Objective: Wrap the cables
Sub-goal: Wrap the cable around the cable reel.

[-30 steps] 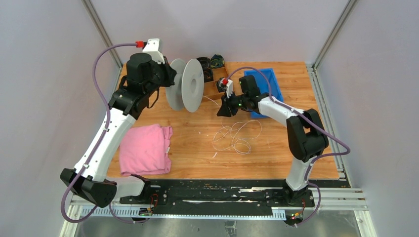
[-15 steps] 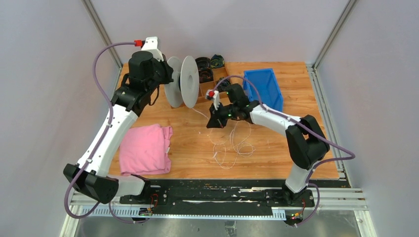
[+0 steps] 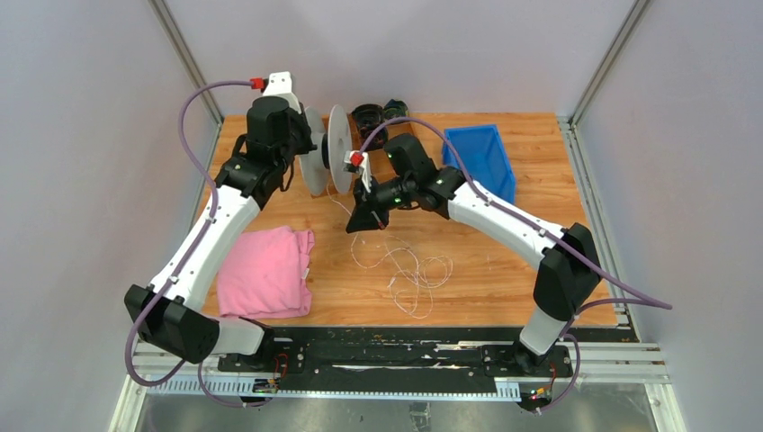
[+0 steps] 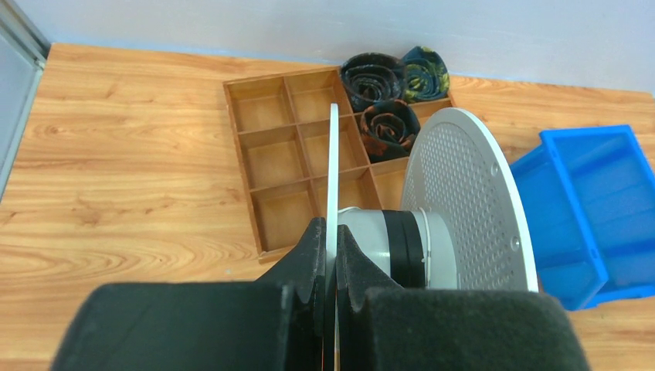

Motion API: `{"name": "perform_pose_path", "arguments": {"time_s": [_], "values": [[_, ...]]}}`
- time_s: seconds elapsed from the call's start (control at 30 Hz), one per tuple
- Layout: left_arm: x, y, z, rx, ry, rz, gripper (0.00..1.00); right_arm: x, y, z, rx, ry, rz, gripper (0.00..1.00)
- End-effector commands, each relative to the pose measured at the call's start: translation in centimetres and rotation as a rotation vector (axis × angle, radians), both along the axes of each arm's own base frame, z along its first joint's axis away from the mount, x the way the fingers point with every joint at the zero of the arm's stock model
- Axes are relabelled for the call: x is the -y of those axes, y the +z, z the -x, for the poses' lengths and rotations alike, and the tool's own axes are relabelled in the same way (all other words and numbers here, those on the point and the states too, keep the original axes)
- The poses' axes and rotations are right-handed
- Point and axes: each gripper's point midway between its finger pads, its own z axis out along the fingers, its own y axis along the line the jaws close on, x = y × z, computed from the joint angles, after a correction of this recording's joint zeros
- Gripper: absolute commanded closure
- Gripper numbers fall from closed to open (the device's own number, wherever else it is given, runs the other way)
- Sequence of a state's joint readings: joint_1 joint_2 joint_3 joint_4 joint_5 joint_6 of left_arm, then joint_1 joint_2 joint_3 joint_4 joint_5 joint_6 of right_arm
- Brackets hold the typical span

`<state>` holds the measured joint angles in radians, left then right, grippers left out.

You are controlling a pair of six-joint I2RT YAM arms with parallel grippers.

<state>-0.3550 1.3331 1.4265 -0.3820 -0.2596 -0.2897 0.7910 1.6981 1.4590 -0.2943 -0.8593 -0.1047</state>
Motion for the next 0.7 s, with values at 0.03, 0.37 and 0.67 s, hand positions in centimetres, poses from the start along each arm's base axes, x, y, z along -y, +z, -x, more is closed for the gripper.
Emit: {"name": "perform_pose_path", "arguments": {"time_s": [0.03,0.37,0.67], "values": [[-0.3,2.0,-0.6,0.101,0.022,0.025,1.00,-0.8,4.4,1.1,-0.040,0.018,-0.014,0.99],[2.8,0.6,1.3,0.101,-0.103,-0.100,1.00,-0.4,11.2,-3.1,0.188,-0.129,-0.038,0.99],[5.8,0.0,3.3,0.109,-0.267,-0.200,1.00,1.7,14.3,-7.2,0.268,-0.240,-0.069,0.98]]}}
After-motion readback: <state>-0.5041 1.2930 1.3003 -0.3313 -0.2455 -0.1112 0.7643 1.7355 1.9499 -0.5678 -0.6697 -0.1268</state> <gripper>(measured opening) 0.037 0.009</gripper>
